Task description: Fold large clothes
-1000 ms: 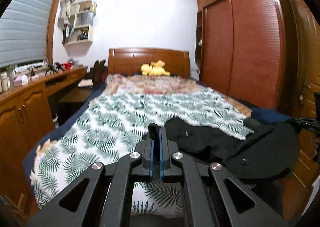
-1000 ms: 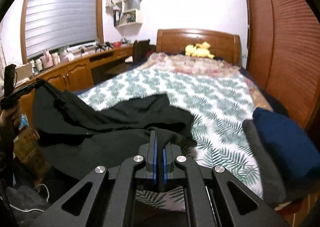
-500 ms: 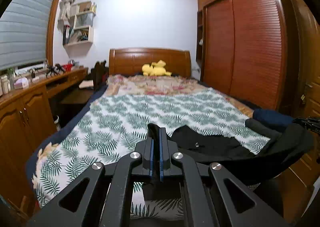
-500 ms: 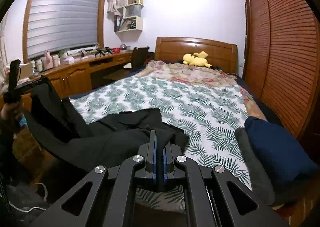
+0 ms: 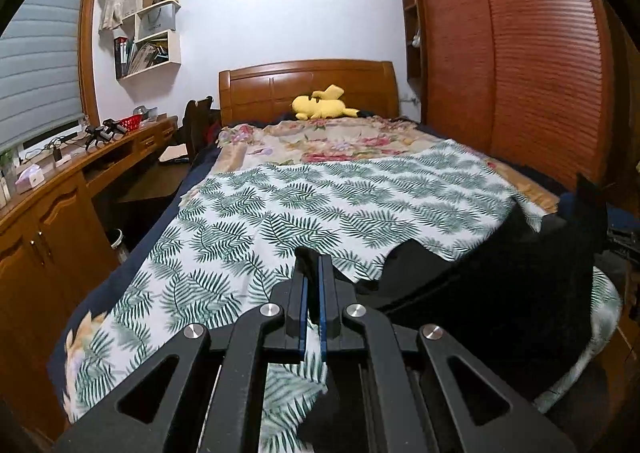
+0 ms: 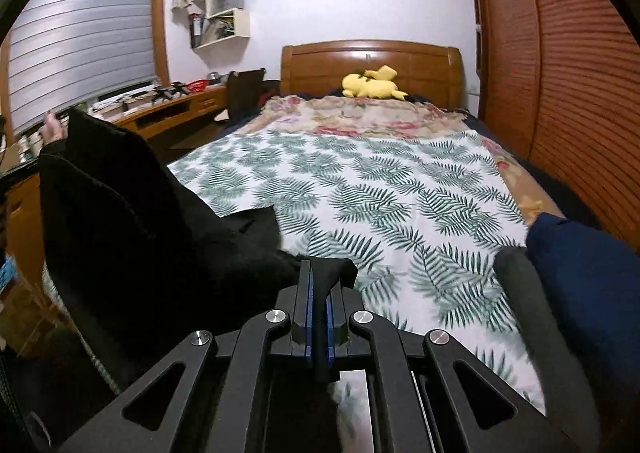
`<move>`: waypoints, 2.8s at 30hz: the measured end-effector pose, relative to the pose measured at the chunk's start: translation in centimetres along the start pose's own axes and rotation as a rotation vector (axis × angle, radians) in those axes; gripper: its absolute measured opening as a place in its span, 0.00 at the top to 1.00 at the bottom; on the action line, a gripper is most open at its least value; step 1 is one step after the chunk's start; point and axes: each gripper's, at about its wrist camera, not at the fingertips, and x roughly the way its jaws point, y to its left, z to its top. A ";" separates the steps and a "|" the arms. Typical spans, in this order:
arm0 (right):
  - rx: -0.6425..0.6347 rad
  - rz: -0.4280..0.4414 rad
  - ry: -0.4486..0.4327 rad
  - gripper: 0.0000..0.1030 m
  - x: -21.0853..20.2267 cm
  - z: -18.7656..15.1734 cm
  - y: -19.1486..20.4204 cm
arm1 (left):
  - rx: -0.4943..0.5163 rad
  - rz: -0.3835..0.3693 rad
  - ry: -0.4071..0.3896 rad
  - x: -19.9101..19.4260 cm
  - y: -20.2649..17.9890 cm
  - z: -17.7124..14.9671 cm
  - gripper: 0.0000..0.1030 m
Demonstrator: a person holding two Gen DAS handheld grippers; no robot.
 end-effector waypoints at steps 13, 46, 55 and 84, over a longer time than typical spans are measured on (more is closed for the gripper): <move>0.046 -0.102 0.044 0.96 13.8 6.8 0.0 | -0.020 0.006 0.036 9.2 0.0 3.8 0.91; 0.123 -0.055 0.442 0.94 29.9 5.0 -1.4 | 0.042 -0.312 0.153 12.1 -8.6 -7.4 0.33; -0.071 -0.101 0.201 0.97 26.4 11.1 3.0 | 0.029 -0.321 0.121 11.0 -8.5 -7.5 0.18; -0.137 -0.052 0.287 0.47 10.2 0.6 9.0 | 0.071 -0.338 0.131 9.3 -10.8 -9.2 0.18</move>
